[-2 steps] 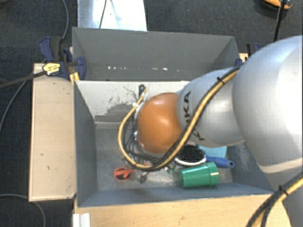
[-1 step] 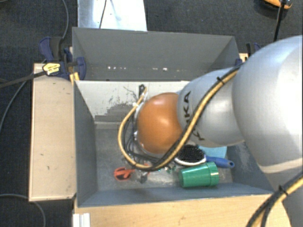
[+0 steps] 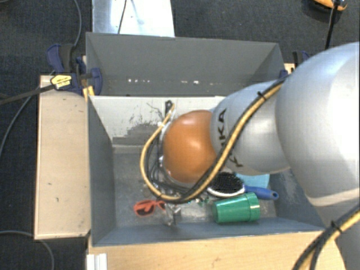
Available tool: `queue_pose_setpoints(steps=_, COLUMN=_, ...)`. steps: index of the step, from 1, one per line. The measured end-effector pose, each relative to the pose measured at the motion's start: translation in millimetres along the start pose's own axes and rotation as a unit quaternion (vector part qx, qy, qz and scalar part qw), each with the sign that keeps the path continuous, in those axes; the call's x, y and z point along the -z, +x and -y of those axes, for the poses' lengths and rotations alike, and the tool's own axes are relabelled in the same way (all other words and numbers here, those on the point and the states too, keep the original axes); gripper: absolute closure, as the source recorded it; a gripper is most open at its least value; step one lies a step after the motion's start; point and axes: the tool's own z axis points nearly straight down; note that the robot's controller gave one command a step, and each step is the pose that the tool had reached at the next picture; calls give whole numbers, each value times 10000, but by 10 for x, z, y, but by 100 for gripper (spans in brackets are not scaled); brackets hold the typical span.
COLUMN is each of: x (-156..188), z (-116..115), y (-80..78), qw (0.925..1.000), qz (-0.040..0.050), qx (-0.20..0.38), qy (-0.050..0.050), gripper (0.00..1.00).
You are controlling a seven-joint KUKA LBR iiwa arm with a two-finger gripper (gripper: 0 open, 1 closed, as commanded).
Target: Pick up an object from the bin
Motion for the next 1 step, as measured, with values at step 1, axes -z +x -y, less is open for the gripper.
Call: queue_pose_setpoints(steps=1, x=0, z=-82, y=-34, qw=9999, qz=12, qx=169, qy=-3, gripper=100)
